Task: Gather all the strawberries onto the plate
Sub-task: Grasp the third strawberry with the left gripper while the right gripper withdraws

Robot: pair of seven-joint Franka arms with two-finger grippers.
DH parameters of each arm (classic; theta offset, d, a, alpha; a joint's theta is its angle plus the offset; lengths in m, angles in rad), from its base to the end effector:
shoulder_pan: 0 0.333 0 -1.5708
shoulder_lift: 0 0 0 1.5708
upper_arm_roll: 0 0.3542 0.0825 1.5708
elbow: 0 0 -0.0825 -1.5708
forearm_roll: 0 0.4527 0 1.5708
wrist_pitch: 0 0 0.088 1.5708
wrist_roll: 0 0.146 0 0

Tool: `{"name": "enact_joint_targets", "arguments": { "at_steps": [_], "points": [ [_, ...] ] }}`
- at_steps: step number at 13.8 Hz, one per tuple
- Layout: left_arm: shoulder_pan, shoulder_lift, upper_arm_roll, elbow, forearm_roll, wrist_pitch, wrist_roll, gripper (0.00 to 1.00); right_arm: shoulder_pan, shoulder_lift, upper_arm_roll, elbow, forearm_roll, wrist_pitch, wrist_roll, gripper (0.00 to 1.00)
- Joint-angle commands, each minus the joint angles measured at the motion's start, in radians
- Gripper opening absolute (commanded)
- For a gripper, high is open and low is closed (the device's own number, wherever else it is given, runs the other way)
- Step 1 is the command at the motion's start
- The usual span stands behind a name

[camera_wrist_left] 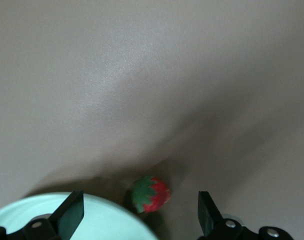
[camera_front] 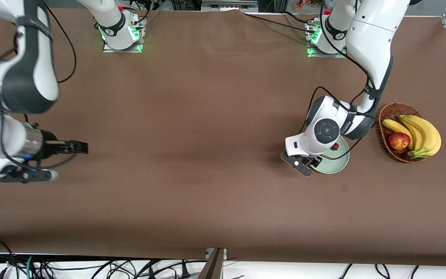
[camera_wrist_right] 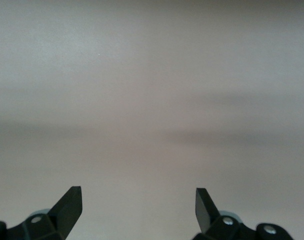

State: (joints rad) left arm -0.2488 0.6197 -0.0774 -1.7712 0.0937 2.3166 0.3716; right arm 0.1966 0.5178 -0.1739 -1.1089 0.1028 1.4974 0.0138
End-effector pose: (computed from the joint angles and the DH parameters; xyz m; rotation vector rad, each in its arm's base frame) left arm 0.6835 -0.2244 0.1477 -2.9026 1.1445 0.1122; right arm 0.7688 0.0652 0.5047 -3.1218 -0.0426 0.1923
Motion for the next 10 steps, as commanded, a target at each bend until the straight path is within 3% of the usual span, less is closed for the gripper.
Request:
{"name": "enact_joint_targets", "arguments": {
  "at_steps": [1, 4, 6, 8, 10],
  "points": [
    [0.028, 0.0, -0.002, 0.006, 0.021, -0.002, 0.162, 1.0, -0.048, -0.172, 0.027, -0.175, -0.029, 0.006, -0.031, 1.0],
    [-0.004, 0.008, -0.002, -0.005, 0.023, -0.002, 0.207, 1.0, -0.094, -0.278, 0.056, -0.294, -0.09, 0.014, -0.043, 1.0],
    [-0.041, 0.023, -0.001, -0.002, 0.032, 0.0, 0.207, 1.0, -0.123, -0.329, 0.114, -0.337, -0.152, 0.004, -0.043, 1.0],
    [-0.041, 0.025, -0.002, -0.007, 0.136, 0.0, 0.205, 1.0, -0.152, -0.36, 0.125, -0.388, -0.147, 0.006, -0.041, 1.0],
    [-0.04, 0.026, -0.002, -0.008, 0.15, 0.0, 0.207, 1.0, -0.157, -0.366, 0.131, -0.413, -0.147, 0.021, -0.051, 1.0]
  ]
}}
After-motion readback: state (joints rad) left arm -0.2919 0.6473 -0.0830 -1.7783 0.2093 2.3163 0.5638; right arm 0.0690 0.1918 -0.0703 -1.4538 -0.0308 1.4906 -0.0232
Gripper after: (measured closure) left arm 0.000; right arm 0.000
